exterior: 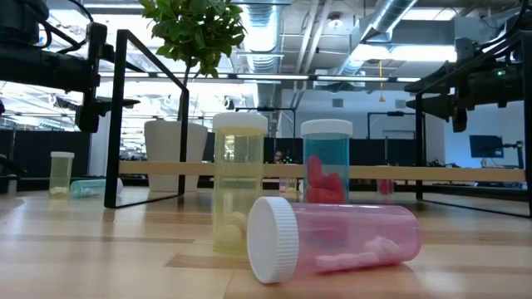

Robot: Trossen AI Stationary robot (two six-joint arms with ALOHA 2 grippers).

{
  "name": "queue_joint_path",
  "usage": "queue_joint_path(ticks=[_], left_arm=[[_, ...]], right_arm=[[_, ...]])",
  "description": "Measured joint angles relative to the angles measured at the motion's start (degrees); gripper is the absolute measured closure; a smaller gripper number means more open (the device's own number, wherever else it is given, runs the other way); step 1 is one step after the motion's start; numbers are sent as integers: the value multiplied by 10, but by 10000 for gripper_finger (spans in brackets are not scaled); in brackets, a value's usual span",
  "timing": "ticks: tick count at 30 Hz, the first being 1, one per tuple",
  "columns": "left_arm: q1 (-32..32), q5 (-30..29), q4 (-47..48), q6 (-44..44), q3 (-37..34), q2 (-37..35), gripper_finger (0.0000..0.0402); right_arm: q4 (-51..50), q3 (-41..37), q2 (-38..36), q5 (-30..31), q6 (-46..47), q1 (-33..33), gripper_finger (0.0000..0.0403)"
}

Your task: Pick and place medicine bottles onto shelf by color

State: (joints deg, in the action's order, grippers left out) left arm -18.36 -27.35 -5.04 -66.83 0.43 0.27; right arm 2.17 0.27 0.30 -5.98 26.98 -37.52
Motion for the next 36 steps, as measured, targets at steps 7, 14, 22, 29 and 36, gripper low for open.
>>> queue_joint_path(ticks=[7,14,22,29,36], left_arm=[[0,0,0,0,0,0,136],[0,-2,0,0,0,0,136],[-1,-145,2,-18,4,0,136],[-1,-115,20,-9,7,0,136],[-1,-29,23,-15,8,0,136]], right_arm=[[0,0,0,0,0,0,179],[0,0,0,0,0,0,179],[0,0,0,0,0,0,179],[0,0,0,0,0,0,179],[0,0,0,0,0,0,179]])
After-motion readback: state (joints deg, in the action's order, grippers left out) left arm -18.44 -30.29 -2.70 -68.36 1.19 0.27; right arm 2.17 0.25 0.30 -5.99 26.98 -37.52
